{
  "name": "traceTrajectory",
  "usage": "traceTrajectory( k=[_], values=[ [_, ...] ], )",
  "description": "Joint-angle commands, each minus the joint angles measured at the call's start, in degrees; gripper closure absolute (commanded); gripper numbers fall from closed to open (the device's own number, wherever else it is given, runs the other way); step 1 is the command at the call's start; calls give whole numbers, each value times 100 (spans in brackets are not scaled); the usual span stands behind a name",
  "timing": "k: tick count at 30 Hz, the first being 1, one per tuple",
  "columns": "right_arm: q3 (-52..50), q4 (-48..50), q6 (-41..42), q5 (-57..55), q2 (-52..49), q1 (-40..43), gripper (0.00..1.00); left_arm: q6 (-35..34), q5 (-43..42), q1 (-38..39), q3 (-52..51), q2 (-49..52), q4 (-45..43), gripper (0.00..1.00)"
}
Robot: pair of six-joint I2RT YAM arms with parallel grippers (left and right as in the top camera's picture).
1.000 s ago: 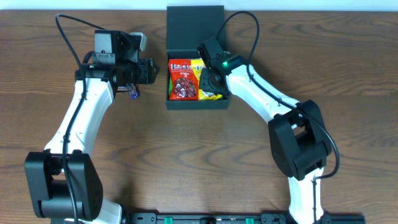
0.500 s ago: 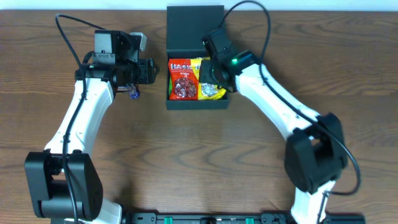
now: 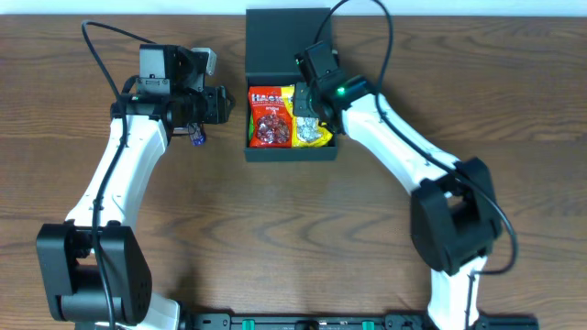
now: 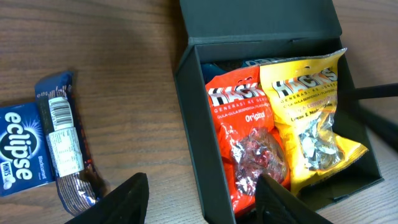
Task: Pack container
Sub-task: 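Lower the yellow bag into the box beside the red bag and release, then withdraw right gripper upward and reach left gripper to the blue snack bar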
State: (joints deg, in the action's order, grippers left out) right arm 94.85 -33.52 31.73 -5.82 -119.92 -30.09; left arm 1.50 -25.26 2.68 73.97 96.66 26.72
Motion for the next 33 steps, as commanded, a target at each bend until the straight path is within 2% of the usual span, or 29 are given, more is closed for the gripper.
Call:
traceTrajectory(
  k=[1, 11, 17, 18, 19, 20, 23, 27, 33],
  values=[
    [28, 79, -116, -149, -315, 11, 99, 24, 17, -31, 13, -118, -2, 43],
    [136, 105, -404, -378, -369, 17, 99, 26, 33, -31, 13, -118, -22, 44],
    [407, 52, -658, -385, 219, 61, 99, 28, 629, -31, 13, -118, -42, 44],
    [433, 74, -658, -382, 356, 87, 93, 28, 741, -31, 13, -118, -42, 44],
    [446, 103, -658, -382, 476, 120, 81, 28, 848, -31, 13, -118, -44, 44],
    [448, 131, -658, -382, 601, 155, 74, 31, 975, -31, 13, -118, -44, 44],
    [448, 168, -658, -382, 999, 326, 66, 122, 1375, -31, 11, -109, -44, 44],
    [448, 157, -660, -382, 1390, 608, 42, 616, 1513, -31, 11, -48, -57, 45],
    [448, 61, -656, -358, 1552, 1012, 37, 796, 1545, -31, 11, 321, -151, 45]
  ],
)
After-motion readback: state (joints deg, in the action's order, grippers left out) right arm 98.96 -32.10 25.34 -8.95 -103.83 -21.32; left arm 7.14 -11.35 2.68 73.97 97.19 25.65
